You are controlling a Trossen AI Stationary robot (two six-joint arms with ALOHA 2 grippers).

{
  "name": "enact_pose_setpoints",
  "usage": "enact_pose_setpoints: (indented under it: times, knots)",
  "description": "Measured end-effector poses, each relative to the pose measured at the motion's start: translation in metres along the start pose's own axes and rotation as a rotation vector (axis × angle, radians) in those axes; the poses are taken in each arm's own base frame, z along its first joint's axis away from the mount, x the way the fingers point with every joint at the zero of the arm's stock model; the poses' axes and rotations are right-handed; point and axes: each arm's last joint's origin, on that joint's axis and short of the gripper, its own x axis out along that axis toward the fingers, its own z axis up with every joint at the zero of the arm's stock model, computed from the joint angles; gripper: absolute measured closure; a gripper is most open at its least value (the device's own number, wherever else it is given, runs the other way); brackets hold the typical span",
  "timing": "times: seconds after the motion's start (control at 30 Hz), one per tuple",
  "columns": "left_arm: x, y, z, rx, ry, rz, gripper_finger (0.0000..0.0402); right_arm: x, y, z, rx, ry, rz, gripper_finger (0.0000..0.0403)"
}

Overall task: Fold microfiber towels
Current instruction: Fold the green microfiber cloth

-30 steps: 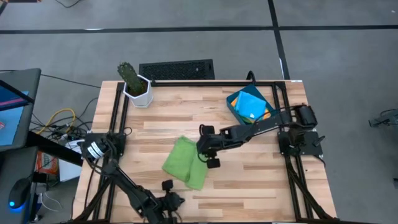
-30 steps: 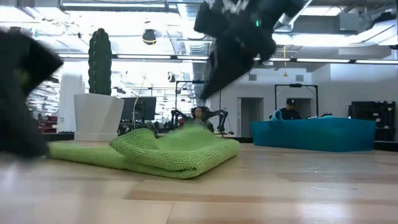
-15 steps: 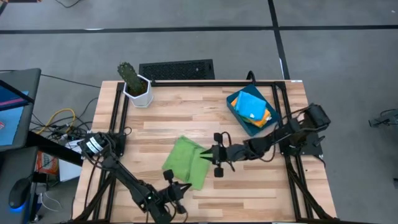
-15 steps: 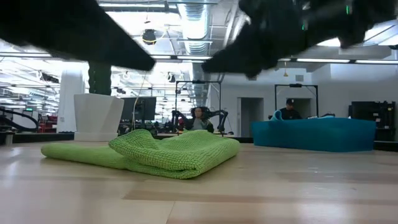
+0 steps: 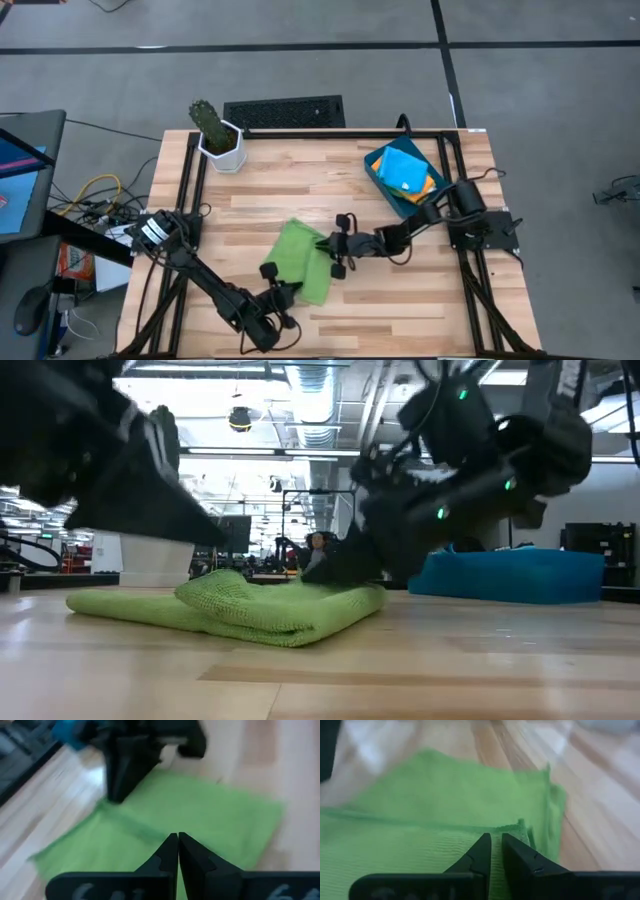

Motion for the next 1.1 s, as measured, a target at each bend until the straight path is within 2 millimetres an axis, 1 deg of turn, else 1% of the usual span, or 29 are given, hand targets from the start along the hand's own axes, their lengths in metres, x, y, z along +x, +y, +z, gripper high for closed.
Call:
enact_pose_setpoints:
  times: [0.1, 0.2, 0.33, 0.4, 0.5, 0.63, 0.77, 0.87, 0.97, 1.03, 1.1]
  knots:
    - [0.001, 0.009, -0.009, -0.015, 0.079, 0.041, 0.0395, 0.005, -0.005, -0.01, 0.037, 0.039, -0.021, 0.0333]
    - [0.001, 0.017, -0.018, -0.06, 0.114, 0.088, 0.0395, 0.007, -0.007, -0.012, 0.057, 0.047, -0.028, 0.0333]
    - [0.005, 0.026, -0.04, -0.143, 0.162, 0.083, 0.0395, 0.006, -0.007, -0.012, 0.067, 0.048, -0.029, 0.0333]
    - [0.008, 0.029, -0.051, -0.208, 0.154, 0.067, 0.0395, 0.006, -0.006, -0.013, 0.07, 0.048, -0.045, 0.0333]
    - [0.008, 0.031, -0.061, -0.284, 0.117, 0.04, 0.0395, 0.005, -0.004, -0.013, 0.066, 0.048, -0.049, 0.0333]
    - [0.005, 0.03, -0.065, -0.327, 0.092, 0.031, 0.0395, 0.0, -0.001, -0.008, 0.056, 0.044, -0.104, 0.0333]
    - [0.002, 0.026, -0.063, -0.339, 0.092, 0.015, 0.0395, -0.009, 0.004, 0.007, 0.031, 0.001, -0.122, 0.0333]
    - [0.001, 0.022, -0.06, -0.353, 0.097, -0.001, 0.0395, -0.016, 0.014, 0.019, 0.027, -0.06, -0.048, 0.0333]
    - [0.001, 0.019, -0.057, -0.368, 0.097, -0.013, 0.0395, -0.021, 0.035, 0.028, 0.018, -0.165, 0.093, 0.0333]
    - [0.001, 0.019, -0.056, -0.369, 0.096, -0.015, 0.0395, -0.022, 0.051, 0.025, -0.013, -0.174, 0.175, 0.0333]
    - [0.001, 0.018, -0.055, -0.375, 0.096, -0.019, 0.0395, -0.019, 0.066, 0.02, -0.039, -0.162, 0.213, 0.0333]
